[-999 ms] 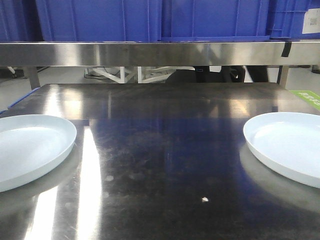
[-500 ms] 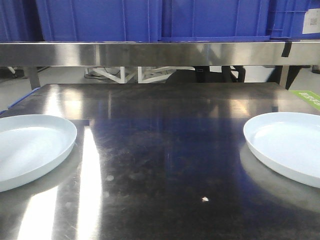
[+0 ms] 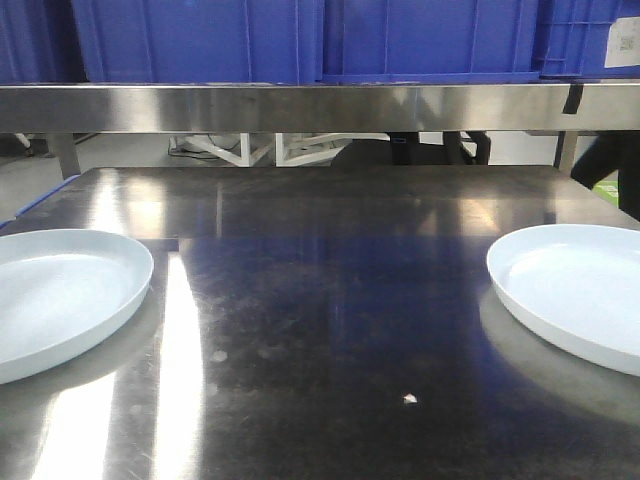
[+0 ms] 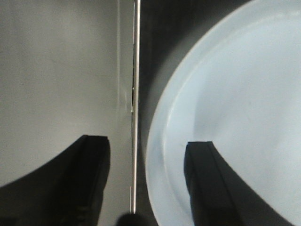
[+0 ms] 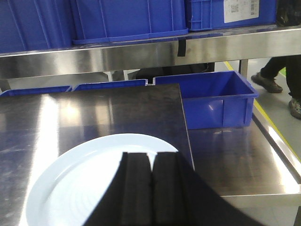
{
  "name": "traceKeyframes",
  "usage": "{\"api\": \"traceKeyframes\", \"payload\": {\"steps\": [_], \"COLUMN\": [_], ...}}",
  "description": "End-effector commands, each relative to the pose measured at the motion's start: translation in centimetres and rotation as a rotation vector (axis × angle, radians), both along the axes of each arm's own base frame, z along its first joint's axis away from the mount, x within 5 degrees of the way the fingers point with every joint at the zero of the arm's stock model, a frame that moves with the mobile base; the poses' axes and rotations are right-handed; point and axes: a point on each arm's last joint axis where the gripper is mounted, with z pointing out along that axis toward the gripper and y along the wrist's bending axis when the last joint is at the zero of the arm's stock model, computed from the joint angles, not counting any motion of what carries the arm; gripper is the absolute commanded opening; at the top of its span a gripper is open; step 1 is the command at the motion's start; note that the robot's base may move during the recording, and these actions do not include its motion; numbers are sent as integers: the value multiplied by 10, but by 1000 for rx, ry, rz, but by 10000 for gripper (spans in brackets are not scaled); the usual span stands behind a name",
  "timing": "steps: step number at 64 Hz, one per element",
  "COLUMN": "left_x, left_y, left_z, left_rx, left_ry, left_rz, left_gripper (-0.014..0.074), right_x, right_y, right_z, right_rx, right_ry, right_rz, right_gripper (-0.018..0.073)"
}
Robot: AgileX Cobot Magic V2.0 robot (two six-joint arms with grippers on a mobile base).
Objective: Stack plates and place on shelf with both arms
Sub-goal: 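Grip the rim of the white plate with the left gripper, then lift the plate and carry it toward the table center with left gripper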
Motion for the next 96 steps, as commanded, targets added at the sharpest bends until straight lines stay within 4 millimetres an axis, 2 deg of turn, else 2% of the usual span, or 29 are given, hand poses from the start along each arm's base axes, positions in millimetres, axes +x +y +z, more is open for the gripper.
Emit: {"api": "traceKeyframes", "payload": {"steps": [1,54,63,78,96], "left_x": [3,7,7,5,1], "left_y": [-1,-2,-2,-2,-2], "left_z": [16,-2,-2,-2,3], "left_rx": [-16,-17,-17,-18,-23], "left_ry": [-81,6,6,19,48], "left_rz": [18,16,16,14,9], "left_gripper": [423,419,337,78,87], "right_x": [-2,-2,-2,-2,-2], "right_y": [-1,-1,-1,-1,-1], "right_z": [8,8,8,8,8], "right_rx": [-14,-14,-14,-14,-14], "right_ry": [-99,-99,-99,-99,-99], "right_rz": [-18,-18,-18,-18,-18], "right_gripper": [55,55,55,55,55]}}
